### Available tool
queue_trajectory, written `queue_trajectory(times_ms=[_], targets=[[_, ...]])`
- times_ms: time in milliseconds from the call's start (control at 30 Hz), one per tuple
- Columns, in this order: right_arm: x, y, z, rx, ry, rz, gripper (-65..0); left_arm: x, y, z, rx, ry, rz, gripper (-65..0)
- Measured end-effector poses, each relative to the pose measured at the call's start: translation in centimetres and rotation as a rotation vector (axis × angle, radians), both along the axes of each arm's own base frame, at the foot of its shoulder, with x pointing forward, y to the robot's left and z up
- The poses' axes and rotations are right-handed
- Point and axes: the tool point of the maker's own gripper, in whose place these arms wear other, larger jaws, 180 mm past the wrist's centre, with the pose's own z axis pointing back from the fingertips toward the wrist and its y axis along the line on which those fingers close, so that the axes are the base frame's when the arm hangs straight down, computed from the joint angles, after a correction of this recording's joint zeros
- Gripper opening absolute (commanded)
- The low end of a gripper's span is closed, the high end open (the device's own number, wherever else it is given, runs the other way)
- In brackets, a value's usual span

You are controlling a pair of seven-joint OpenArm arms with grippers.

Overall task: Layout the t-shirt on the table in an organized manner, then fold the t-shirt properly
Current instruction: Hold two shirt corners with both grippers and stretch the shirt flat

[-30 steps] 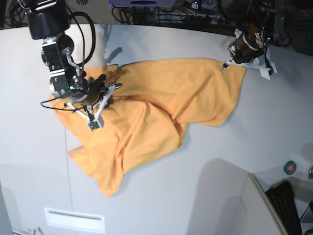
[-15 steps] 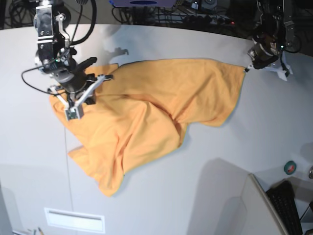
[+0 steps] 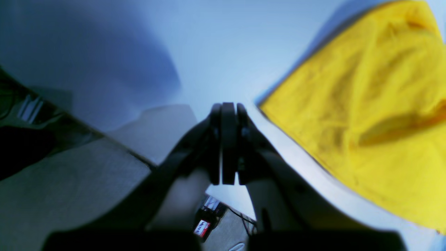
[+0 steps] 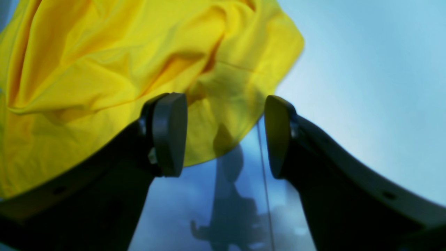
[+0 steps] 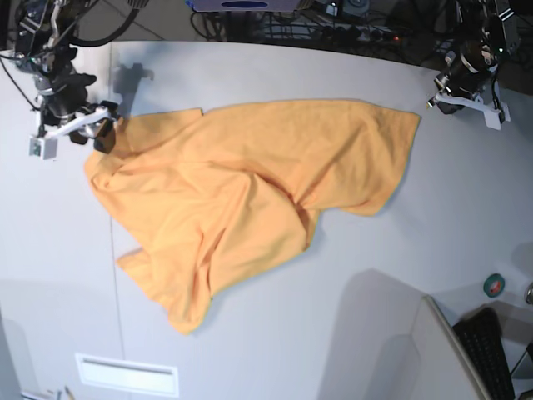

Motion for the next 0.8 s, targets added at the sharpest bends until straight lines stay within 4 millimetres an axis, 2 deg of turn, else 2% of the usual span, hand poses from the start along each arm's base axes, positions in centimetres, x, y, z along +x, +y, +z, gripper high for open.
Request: queue_trajectory(times_ms=[67,233,333,433,600,800], targets=[[-0.6,-0.2,-0.5,0.007,0.007,0.011,-34.8,0.2,-0.8,0.0,-0.019,-0.019,-0.022,-55.8],[-1.6,-0.4,-1.4,0.02,0.032,0.019,-34.4,-1.1,-1.8,-1.7,-0.066,0.013,-0.014,-24.8],[-2.1,-0.5,-1.6,0.014,0.043,0.035,-34.2,-1.5,-2.3,-2.4,-0.087,0.019,0.017,-14.2],[-2.5,-1.0,-1.7,-0.001,0.053,0.04,-34.2,-1.4,-3.0,-2.8,-0.108,0.02,0.018,-13.8],[-3.2,-0.7,-2.7,0.019,0.082,0.034,-34.2,1.4,-2.3,-3.2,-0.114,-0.026,0.045,-17.1],[-3.8,-0.7,-3.0,0.02,0.097,0.033,-34.2,3.1,-2.6,-3.6,-0.142,-0.052,0.056,-17.1]])
